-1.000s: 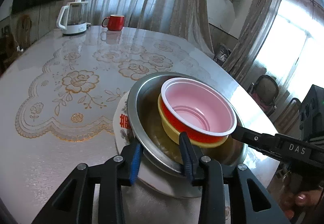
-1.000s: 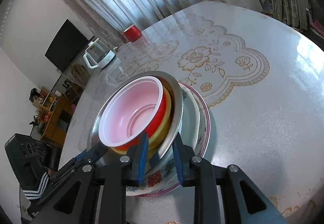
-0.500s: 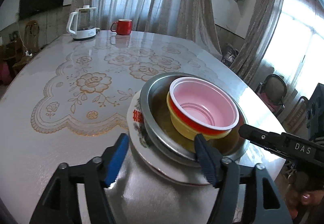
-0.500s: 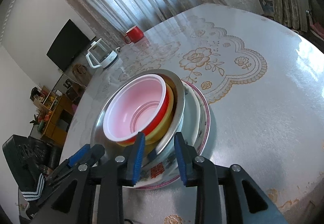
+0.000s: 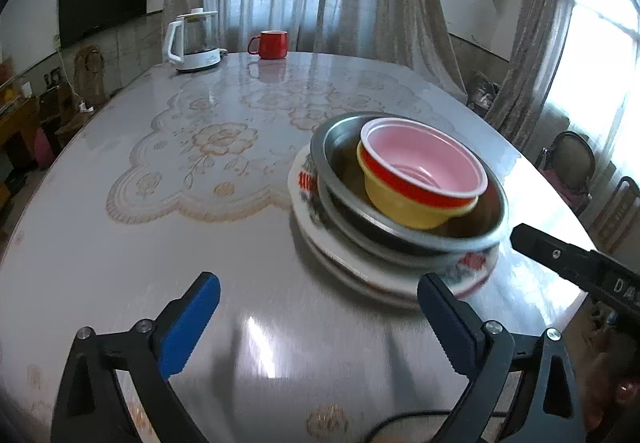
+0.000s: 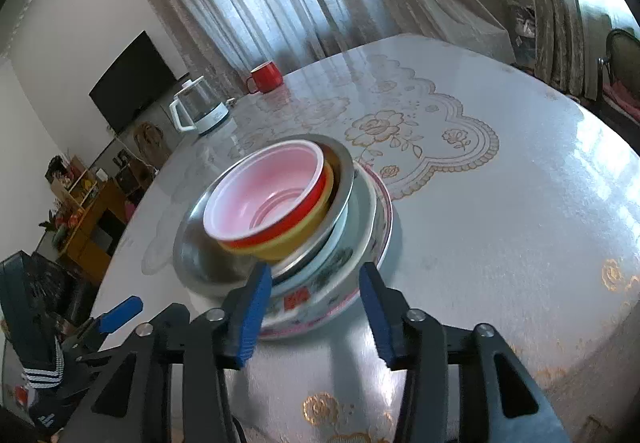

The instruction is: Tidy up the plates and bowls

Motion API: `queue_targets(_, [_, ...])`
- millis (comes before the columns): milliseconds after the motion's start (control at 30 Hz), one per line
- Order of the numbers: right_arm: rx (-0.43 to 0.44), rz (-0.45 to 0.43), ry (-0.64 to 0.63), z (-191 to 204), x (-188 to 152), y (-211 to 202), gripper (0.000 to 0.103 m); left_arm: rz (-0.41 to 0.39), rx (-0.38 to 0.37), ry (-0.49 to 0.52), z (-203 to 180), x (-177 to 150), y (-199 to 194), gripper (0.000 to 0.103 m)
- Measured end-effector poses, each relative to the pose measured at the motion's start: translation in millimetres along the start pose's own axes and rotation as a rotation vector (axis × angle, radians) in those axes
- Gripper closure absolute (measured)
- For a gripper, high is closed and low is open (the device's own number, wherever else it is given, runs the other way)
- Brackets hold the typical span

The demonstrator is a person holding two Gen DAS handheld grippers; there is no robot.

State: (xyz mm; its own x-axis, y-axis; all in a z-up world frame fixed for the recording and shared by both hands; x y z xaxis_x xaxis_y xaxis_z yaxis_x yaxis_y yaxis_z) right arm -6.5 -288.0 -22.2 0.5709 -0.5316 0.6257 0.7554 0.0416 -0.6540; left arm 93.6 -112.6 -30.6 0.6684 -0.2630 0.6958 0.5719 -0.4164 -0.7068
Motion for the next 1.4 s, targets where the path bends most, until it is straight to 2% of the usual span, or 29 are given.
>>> queue_targets(233, [-0.032,-0.041,-0.084,11,-25,-14,0.049,0.003,0.063,0.029,-2,-18,-19,0.000])
queue_targets(300, [-0.053,-0.060,-0.098,12,-30,-19,0.033,-0.001,0.081,0.029,-1,-23,-23,0.000])
queue_targets(333, [-0.059,-0.069,-0.102,13,-32,-21,0.032,-0.004,0.096,0.031,0,-24,-26,0.000])
queue_targets(533, [-0.079,-0.101,-0.122,15,-43,-34,0.032,-0.048,0.199,0.077,-1,-28,-38,0.000])
queue_targets(767, [-0.101,-0.089,-0.137,15,-62,-38,0.031,-0.044,0.186,0.076,-2,-38,-44,0.000])
queue_targets(933, [-0.113,-0.078,-0.156,19,-67,-36,0.031,-0.027,0.218,0.036,5,-40,-42,0.000])
queue_targets(1100, [-0.114,-0.074,-0.189,28,-69,-33,0.031,-0.008,0.218,-0.002,15,-42,-39,0.000])
queue_targets(1400, [-0.111,-0.066,-0.192,29,-72,-31,0.031,0.002,0.214,0.004,13,-47,-37,0.000])
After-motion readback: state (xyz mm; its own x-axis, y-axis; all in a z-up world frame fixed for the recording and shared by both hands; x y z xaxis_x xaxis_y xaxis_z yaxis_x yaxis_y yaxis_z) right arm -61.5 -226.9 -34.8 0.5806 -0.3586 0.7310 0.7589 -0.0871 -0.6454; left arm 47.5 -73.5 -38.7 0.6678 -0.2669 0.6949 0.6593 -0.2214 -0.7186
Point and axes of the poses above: each gripper's, at about its wrist camera, not at the fingertips, and y roughly the way its jaws point, z to its left, x to its top, the point moved 4 cm from there along y, roughly the way its jaws point
